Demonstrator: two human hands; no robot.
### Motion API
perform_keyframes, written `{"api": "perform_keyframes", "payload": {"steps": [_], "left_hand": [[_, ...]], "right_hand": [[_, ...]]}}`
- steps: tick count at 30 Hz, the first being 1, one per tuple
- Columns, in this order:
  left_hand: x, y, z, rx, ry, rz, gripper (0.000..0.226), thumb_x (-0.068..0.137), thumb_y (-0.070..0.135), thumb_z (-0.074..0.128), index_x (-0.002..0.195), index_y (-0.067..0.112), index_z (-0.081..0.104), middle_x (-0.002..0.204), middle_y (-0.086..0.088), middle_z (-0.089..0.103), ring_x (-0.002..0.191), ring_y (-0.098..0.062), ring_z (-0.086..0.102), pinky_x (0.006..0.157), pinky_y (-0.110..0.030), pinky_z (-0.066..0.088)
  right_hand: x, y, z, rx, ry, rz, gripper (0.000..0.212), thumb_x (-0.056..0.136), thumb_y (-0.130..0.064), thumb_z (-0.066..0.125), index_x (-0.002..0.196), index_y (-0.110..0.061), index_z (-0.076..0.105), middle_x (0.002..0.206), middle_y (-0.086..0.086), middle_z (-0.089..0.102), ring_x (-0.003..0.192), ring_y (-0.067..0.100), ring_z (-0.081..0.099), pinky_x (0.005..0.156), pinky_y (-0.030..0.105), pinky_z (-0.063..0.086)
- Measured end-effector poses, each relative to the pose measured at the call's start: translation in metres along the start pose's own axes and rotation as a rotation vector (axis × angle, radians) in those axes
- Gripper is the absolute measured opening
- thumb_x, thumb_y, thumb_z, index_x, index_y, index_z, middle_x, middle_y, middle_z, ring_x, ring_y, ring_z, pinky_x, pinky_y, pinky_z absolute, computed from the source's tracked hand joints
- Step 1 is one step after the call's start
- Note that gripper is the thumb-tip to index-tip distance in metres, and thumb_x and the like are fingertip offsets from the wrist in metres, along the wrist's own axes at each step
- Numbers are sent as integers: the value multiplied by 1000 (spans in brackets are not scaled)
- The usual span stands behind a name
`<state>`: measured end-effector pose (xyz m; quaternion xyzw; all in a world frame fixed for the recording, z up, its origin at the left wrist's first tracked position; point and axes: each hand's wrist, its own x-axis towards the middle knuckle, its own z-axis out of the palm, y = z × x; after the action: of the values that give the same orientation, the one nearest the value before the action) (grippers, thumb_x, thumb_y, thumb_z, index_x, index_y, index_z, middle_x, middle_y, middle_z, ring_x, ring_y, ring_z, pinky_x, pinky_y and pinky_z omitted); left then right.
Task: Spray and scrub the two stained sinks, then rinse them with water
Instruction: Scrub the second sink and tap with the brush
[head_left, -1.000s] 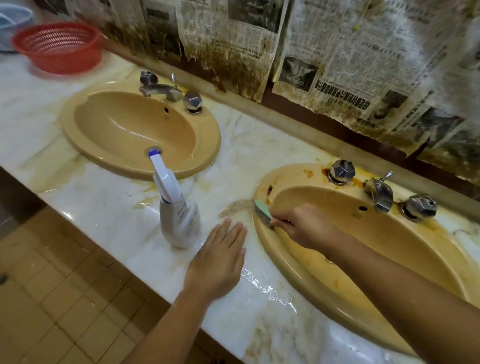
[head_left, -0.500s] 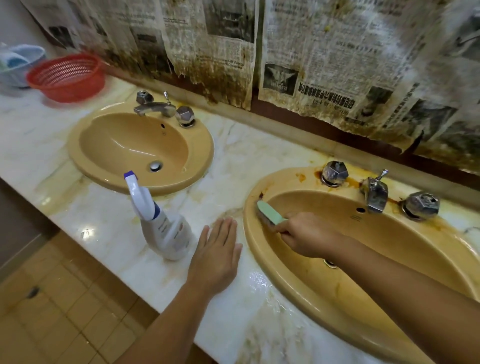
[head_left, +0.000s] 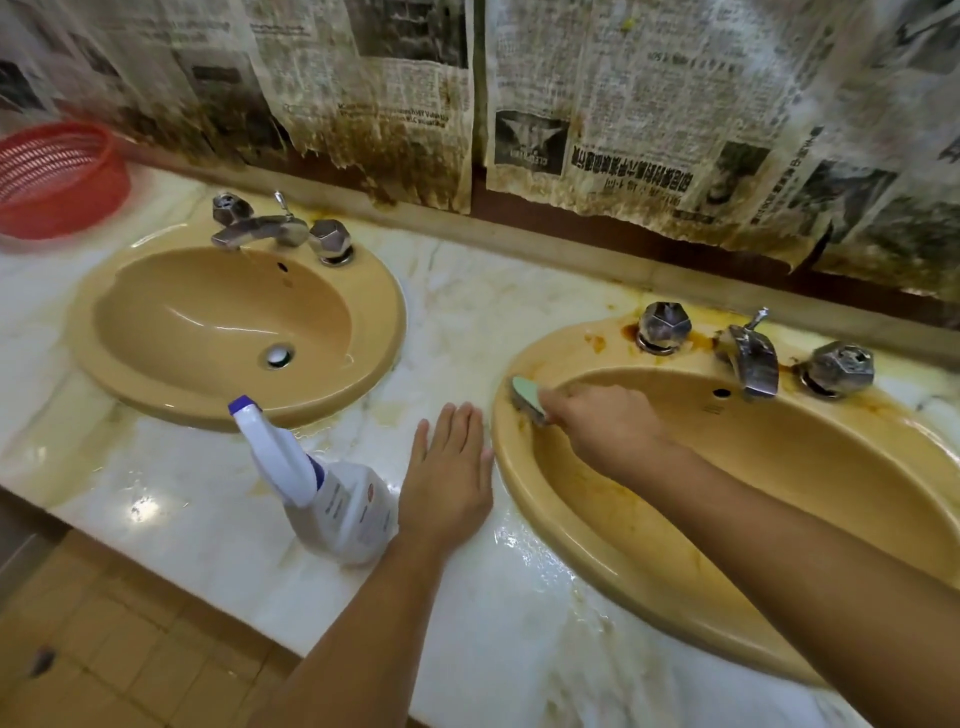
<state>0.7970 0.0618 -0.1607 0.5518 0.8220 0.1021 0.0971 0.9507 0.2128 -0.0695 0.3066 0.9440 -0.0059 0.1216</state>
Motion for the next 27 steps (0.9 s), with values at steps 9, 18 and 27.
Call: {"api": "perform_keyframes", "payload": {"steps": [9,18,27], "left_hand": [[9,3,-2,-155,75,-36,64,106,37,7,160,13,30,167,-1,29,157,-15,14,128,-44,0],[10,2,-1,-126,67,-42,61,108,35,9,161,13,29,168,-1,28,158,-16,11,128,-44,-1],[11,4,-3,-200,77,-79,68,105,51,12,159,16,33,167,1,29,157,-12,9,128,-43,-4]], "right_hand": [[16,-10,-2,69,-99,66,47,108,-37,38,154,-42,36,118,6,64,103,32,61,71,37,47],[20,-8,-7,305,-95,118,38,107,-40,46,143,-33,56,118,3,68,107,29,62,82,41,52],[29,16,0,228,-30,180,49,109,-38,36,158,-36,34,112,9,68,92,28,60,73,40,52]]}}
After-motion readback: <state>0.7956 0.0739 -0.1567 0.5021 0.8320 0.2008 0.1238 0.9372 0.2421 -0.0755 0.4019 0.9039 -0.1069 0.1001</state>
